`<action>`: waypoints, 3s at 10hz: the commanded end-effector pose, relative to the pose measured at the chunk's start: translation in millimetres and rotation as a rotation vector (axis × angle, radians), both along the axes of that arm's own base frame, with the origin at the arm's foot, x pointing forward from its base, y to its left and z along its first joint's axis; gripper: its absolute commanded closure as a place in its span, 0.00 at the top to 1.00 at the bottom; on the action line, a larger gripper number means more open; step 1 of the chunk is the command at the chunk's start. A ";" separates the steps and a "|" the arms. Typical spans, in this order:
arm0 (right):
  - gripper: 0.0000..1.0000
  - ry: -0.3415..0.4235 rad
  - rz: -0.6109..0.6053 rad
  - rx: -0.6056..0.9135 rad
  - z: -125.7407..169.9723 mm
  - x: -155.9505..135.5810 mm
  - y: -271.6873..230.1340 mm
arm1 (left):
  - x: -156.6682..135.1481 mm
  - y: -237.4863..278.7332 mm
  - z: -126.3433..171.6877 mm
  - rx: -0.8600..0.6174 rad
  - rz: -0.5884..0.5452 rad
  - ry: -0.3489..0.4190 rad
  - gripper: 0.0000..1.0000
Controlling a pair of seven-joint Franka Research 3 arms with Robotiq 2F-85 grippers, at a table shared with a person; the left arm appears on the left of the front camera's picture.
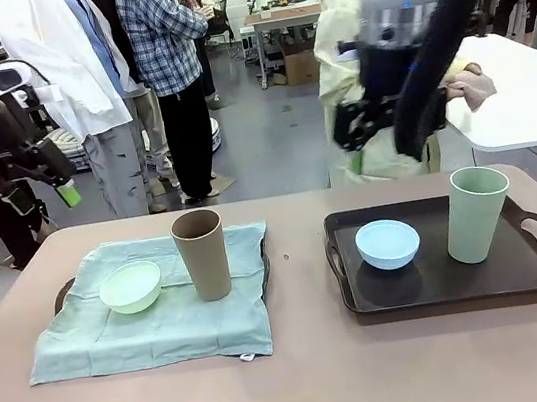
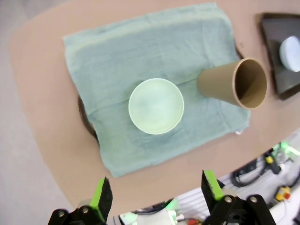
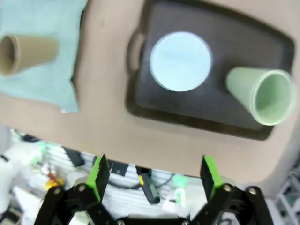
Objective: Set up a tray with a mat and arrange the tableware.
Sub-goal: Pick up the Picnic Bowl and Reusable plastic cup from the Handle tray in front of the human's position and hold them in the air.
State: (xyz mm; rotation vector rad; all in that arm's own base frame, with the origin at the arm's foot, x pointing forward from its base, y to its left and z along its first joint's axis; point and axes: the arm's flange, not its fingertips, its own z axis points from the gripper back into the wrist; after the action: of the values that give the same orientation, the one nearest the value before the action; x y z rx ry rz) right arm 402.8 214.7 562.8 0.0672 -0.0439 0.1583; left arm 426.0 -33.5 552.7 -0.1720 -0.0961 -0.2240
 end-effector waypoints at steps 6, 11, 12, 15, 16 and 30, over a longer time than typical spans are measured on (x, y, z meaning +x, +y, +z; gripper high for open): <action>1.00 -0.152 -0.135 0.584 10.2 -101.9 -219.0 | 0.7 89.3 -4.2 -0.460 0.103 0.108 1.00; 1.00 -0.148 -0.218 0.678 -17.4 -121.4 -274.7 | -4.1 105.7 -5.8 -0.563 0.160 0.097 1.00; 1.00 -0.148 -0.218 0.678 -17.4 -121.4 -274.7 | -4.1 105.7 -5.8 -0.563 0.160 0.097 1.00; 1.00 -0.142 -0.245 0.658 -21.6 -121.2 -277.3 | -6.0 106.2 -8.9 -0.564 0.137 0.090 1.00; 1.00 -0.118 -0.250 0.709 -21.2 -108.7 -307.6 | -2.0 111.4 -6.2 -0.627 0.195 0.128 1.00; 1.00 0.003 -0.155 0.992 -82.8 -84.5 -455.7 | -9.9 157.6 -48.6 -0.921 0.254 0.166 1.00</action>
State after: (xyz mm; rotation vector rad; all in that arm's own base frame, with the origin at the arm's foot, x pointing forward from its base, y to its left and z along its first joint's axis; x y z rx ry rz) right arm 322.9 -245.1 483.3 1.0259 -0.0968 -0.0367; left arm 415.1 122.9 509.7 -1.0858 -0.0187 0.1226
